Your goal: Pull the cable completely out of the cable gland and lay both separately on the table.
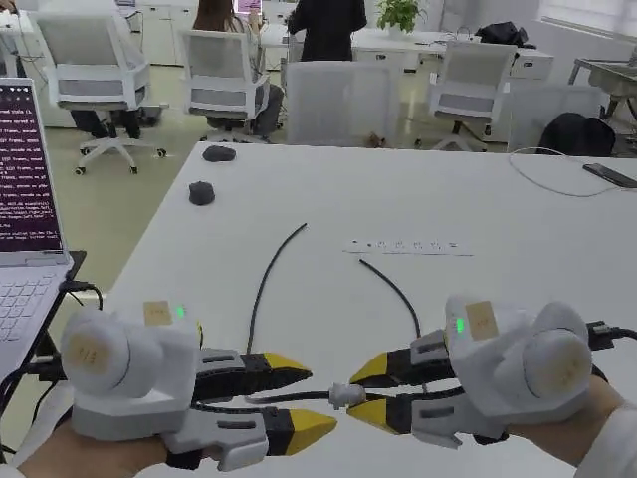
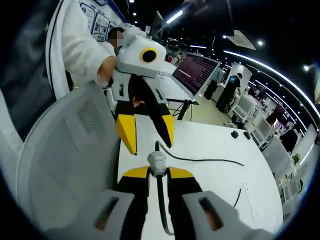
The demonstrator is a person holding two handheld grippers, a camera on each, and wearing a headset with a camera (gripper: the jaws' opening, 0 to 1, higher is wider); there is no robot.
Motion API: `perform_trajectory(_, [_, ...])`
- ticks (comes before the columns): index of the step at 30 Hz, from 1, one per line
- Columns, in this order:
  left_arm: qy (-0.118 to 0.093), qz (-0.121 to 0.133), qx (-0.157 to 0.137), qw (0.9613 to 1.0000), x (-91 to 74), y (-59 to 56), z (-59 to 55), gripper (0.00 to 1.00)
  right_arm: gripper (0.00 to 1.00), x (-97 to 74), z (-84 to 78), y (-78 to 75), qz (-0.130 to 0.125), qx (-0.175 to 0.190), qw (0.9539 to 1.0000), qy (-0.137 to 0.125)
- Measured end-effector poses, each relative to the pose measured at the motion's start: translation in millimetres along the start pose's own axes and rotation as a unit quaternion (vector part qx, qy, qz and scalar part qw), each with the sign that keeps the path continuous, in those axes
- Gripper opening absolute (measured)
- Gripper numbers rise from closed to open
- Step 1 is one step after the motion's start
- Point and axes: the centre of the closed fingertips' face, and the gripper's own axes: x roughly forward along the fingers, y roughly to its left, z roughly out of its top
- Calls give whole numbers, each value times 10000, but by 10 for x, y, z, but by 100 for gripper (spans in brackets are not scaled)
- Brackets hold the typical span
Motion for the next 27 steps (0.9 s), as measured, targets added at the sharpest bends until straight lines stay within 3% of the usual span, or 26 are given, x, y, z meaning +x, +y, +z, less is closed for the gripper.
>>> perform_trajectory(3, [-328,-280,-179,9989,11,-83,148,31,11,-91,108,37,-3,-231,9996,-190])
perform_trajectory(6, [-391,-493,-248,9977,8,-127,189,24,11,-164,198,78,4,-454,9982,-398])
perform_trajectory(9, [-556,-851,-202,9946,19,-284,278,21,11,-224,225,108,28,-550,9973,-492])
perform_trajectory(13, [-616,-908,-176,9938,40,-336,308,16,11,-292,243,138,27,-716,9954,-634])
perform_trajectory(17, [-638,-919,-242,9934,56,-395,341,16,12,-350,251,145,37,-590,9949,-820])
perform_trajectory(19, [-638,-915,-123,9937,56,-447,369,15,13,-399,293,178,281,7,9926,-1178])
perform_trajectory(20, [-655,-849,23,9942,58,-443,385,15,13,-436,296,155,297,262,9909,-1285])
perform_trajectory(21, [-686,-761,188,9946,47,-446,420,15,14,-493,310,104,295,588,9863,-1515])
perform_trajectory(22, [-694,-761,203,9945,32,-470,444,15,15,-557,347,97,468,980,9778,-1792])
perform_trajectory(23, [-695,-748,329,9942,26,-483,461,15,14,-600,365,87,585,1221,9714,-1952])
perform_trajectory(24, [-720,-674,517,9938,22,-497,496,15,13,-660,389,63,697,1487,9620,-2180])
perform_trajectory(27, [-776,-571,601,9935,20,-541,555,15,18,-703,383,54,835,1634,9550,-2332])
